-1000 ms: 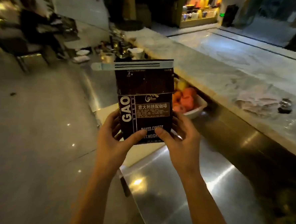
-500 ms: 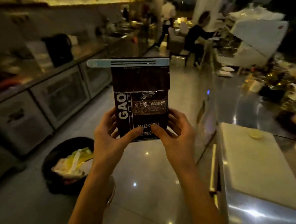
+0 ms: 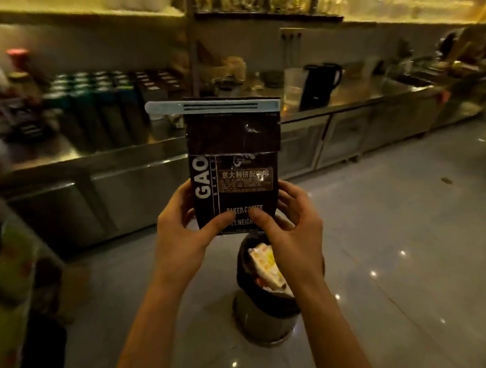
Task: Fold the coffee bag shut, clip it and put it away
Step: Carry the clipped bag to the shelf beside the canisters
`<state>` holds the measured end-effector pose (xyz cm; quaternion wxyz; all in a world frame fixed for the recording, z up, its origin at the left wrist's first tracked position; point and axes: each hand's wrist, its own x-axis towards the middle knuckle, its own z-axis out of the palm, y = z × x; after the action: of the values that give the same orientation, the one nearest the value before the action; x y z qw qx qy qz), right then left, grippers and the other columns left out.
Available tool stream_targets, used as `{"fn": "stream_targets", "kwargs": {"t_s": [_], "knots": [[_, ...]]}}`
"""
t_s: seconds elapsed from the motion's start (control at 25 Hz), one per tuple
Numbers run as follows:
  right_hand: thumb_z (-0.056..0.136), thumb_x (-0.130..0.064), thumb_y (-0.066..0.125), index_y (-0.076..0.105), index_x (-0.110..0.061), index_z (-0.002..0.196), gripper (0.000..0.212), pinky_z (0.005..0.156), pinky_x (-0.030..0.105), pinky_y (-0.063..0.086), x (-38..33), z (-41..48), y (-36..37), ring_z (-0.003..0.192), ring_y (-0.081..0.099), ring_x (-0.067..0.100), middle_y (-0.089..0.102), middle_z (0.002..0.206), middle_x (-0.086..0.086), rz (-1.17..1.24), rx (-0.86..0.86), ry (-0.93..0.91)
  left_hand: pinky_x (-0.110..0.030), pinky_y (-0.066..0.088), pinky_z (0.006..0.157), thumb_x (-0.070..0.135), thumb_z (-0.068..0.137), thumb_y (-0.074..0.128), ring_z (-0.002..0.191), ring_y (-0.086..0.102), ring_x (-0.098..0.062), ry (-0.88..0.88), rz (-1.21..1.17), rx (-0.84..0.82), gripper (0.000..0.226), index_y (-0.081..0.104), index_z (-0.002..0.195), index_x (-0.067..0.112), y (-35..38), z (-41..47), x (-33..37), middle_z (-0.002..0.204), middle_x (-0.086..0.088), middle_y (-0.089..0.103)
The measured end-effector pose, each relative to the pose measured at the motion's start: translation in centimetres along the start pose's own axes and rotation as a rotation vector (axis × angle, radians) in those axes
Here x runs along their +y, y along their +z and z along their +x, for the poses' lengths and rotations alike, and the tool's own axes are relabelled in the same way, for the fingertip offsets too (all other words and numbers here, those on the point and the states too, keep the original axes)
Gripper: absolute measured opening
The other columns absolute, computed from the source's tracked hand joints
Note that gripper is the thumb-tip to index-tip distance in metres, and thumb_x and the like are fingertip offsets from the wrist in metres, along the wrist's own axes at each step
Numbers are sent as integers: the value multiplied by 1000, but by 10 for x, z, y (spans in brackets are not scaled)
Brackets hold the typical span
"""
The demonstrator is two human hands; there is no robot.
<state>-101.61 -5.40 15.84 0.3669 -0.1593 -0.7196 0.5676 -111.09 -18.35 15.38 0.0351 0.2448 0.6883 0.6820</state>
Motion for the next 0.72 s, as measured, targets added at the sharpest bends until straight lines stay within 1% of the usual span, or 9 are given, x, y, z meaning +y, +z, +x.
{"fn": "stream_targets", "kwargs": {"t_s": [0.08, 0.16, 0.24, 0.32, 0.44, 0.48, 0.6, 0.72], "knots": [[80, -21, 75, 52, -31, 124, 51, 95, 30, 53, 10, 23, 40, 115, 59, 1, 64, 120, -12, 17, -82, 6, -43, 52, 101, 39, 66, 78, 116, 63, -7, -17, 30, 91, 73, 53, 132, 23, -28, 20, -14, 123, 10, 67], [80, -22, 76, 53, -29, 124, 51, 95, 31, 54, 24, 51, 78, 115, 60, 2, 65, 120, -11, 23, -160, 6, -35, 52, 100, 36, 69, 77, 114, 62, -1, -34, 48, 167, 69, 53, 132, 24, -50, 45, -30, 122, 14, 67], [79, -22, 77, 53, -28, 124, 51, 94, 29, 54, 39, 79, 110, 113, 60, 0, 65, 119, -12, 43, -218, 8, -26, 54, 95, 27, 73, 78, 111, 62, 4, -43, 75, 218, 64, 53, 133, 24, -65, 71, -44, 120, 16, 66], [79, -22, 77, 53, -29, 124, 52, 94, 24, 53, 53, 107, 136, 113, 59, -1, 64, 118, -14, 71, -257, 9, -19, 54, 90, 21, 76, 78, 110, 62, 6, -48, 95, 255, 63, 53, 133, 24, -75, 100, -57, 118, 17, 66], [79, -21, 77, 53, -32, 120, 50, 90, 16, 51, 75, 165, 177, 111, 59, -4, 64, 114, -17, 121, -355, 7, -17, 53, 89, 17, 78, 77, 111, 63, 3, -37, 138, 319, 62, 52, 134, 20, -90, 158, -78, 120, 13, 66], [79, -20, 77, 53, -31, 120, 49, 89, 16, 52, 77, 182, 189, 110, 59, -4, 64, 113, -17, 134, -374, 16, -15, 53, 89, 17, 78, 77, 112, 62, 2, -40, 148, 328, 62, 52, 134, 20, -94, 176, -80, 121, 12, 66], [78, -22, 78, 53, -31, 120, 49, 91, 21, 53, 90, 233, 226, 112, 60, -2, 65, 114, -15, 172, -414, 7, -11, 51, 87, 16, 80, 76, 112, 62, 3, -35, 169, 380, 61, 51, 135, 19, -106, 228, -91, 122, 10, 66], [78, -21, 78, 54, -28, 121, 49, 91, 19, 52, 105, 274, 270, 111, 59, -3, 64, 115, -16, 194, -484, 35, -12, 51, 87, 17, 80, 75, 114, 61, 1, -63, 153, 439, 61, 50, 135, 20, -123, 269, -106, 124, 9, 65]]}}
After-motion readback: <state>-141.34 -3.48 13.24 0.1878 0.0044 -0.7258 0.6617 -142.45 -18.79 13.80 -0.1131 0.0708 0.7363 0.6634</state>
